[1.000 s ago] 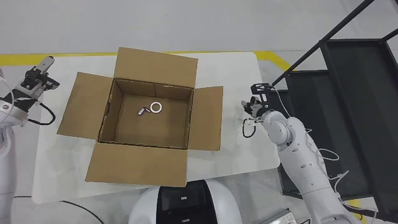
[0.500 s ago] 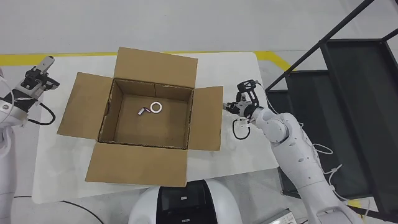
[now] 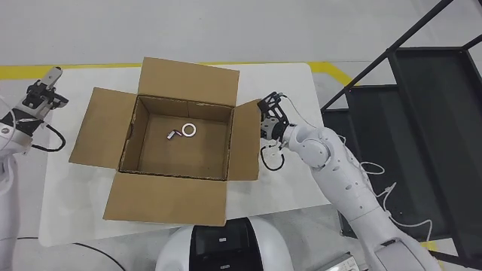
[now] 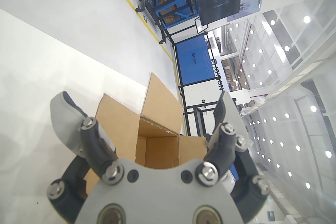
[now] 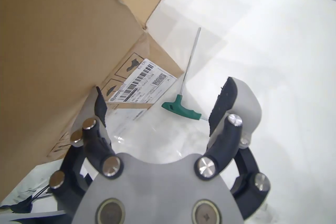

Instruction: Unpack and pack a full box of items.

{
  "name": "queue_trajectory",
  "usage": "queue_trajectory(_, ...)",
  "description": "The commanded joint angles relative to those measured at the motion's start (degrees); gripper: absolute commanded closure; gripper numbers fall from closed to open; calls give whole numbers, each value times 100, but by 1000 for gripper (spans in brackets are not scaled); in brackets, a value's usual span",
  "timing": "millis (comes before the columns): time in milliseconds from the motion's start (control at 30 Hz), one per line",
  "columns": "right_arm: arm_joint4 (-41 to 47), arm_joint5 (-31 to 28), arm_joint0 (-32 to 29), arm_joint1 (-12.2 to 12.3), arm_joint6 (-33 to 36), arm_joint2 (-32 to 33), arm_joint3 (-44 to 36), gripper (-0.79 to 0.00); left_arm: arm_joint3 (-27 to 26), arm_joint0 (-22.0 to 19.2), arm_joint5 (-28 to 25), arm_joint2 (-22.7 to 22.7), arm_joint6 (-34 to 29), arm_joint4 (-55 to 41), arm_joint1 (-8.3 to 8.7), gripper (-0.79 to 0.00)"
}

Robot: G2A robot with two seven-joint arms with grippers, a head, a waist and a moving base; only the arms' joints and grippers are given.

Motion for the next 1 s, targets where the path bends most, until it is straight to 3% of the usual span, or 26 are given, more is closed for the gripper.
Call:
queue_trajectory(0, -50, 95, 213, -49, -11, -194, 180, -785, 6, 26, 7, -43, 25, 1, 6, -785)
queue_trajectory(467, 21, 289, 968, -325, -142, -1026, 776, -785, 85, 105, 56, -259, 151, -56, 39, -785)
queue_trajectory(700, -64, 413, 660, -162, -168, -454, 591, -785, 61, 39, 110, -144, 174, -22, 37, -785)
queue_trajectory(967, -530, 1062, -89, 76, -204, 427, -159, -785, -7, -58, 121, 84, 173, 34, 24, -785)
